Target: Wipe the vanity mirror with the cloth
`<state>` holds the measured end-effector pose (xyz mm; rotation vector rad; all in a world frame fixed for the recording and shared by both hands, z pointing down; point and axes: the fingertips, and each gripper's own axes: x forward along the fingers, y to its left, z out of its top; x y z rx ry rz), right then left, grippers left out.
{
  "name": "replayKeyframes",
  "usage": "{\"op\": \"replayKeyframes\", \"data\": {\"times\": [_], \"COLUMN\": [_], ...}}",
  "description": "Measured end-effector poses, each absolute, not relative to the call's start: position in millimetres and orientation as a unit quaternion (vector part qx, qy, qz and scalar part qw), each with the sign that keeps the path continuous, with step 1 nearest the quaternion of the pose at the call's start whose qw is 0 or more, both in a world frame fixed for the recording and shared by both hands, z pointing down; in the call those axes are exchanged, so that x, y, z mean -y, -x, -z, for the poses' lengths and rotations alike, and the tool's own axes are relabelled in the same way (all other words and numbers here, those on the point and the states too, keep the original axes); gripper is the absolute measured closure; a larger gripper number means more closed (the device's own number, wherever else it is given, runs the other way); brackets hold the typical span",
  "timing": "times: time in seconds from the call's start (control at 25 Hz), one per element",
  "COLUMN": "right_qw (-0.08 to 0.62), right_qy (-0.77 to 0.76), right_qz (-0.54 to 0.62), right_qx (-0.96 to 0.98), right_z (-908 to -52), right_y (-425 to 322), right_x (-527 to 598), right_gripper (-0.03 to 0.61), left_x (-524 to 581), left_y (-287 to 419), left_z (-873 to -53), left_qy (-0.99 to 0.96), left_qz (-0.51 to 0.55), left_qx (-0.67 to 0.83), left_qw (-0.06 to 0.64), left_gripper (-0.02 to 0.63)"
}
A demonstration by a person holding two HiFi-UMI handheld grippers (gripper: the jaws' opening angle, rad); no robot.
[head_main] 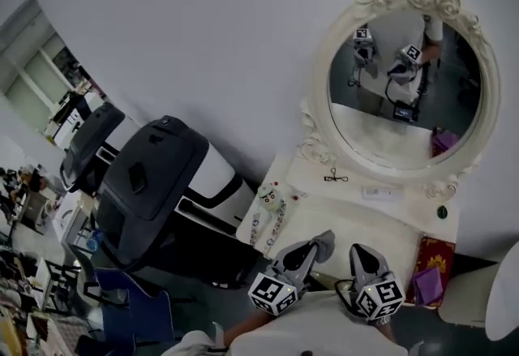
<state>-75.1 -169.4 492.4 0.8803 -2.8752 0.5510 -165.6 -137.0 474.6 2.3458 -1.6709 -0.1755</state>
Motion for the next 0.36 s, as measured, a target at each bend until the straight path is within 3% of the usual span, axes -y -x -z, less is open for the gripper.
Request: {"op": "replayKeyframes", "data": {"times": [0.16,0.36], "right_qw": [0.054,0.08], "right_qy": [-0.225,-0.185], "right_qz": [-0.166,-0.169], "right_qx": [0.959,0.965], "right_z": [-478,-468], "right_y": [83,40], "right_x": [167,114], "right_gripper": [0.571,0.571], "left_x": [128,80], "left_y": [164,124], "left_z": [-459,-449], "left_qy": [-0.774,-0.742], "left_qz": [0.077,0.086], "left_qx": [0.616,0.652], "left_qw": [0.123,0.13], "left_gripper": [0.592,0.592]}}
